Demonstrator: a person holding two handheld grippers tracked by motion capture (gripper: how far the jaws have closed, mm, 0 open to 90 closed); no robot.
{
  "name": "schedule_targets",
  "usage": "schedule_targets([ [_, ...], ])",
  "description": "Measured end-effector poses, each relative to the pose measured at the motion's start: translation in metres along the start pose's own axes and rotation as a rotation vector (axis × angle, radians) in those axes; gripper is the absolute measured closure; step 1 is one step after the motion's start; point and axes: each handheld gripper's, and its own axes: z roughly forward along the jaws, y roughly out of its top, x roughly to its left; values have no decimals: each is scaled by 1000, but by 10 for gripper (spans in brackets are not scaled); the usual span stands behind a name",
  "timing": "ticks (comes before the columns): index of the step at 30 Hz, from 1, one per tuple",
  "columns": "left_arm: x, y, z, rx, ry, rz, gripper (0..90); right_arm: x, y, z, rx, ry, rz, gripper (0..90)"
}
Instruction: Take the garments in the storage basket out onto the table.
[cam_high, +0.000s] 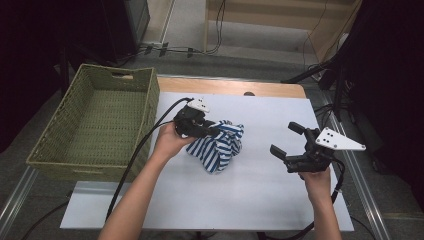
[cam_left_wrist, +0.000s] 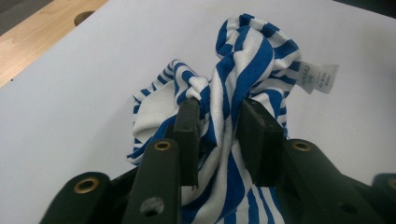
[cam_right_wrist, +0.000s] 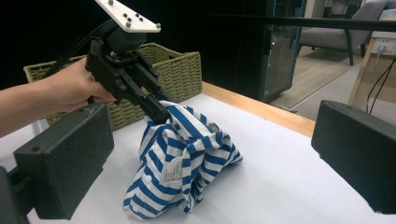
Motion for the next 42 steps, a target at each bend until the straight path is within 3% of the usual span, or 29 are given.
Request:
schedule_targets([
  [10, 2, 1, -3, -21, -9, -7, 561, 0, 0, 0, 4, 2, -1, 0],
  [12, 2, 0, -2, -23, -11, -17, 432, 0, 0, 1, 4, 1, 1, 0],
  [13, 3, 0, -1, -18, -4, -29, 322, 0, 0, 1, 5, 2, 1, 0],
  [14, 3, 0, 1, -14, 6, -42, 105, 0, 0, 1, 4, 2, 1, 0],
  [15, 3, 0, 2, -3, 19, -52, 105, 0, 0, 1, 4, 2, 1, 0],
  [16, 4, -1, 2, 3, 20, -64, 24, 0, 0, 1, 3, 2, 0, 0],
  [17, 4, -1, 2, -3, 17, -68, 0, 0, 0, 1, 4, 2, -1, 0],
  [22, 4, 0, -6, -48, 24, -70, 0, 0, 0, 0, 4, 2, -1, 0],
  [42, 3, -13, -46, -90, 91, -98, 0, -1, -1, 1, 5, -2, 2, 0],
])
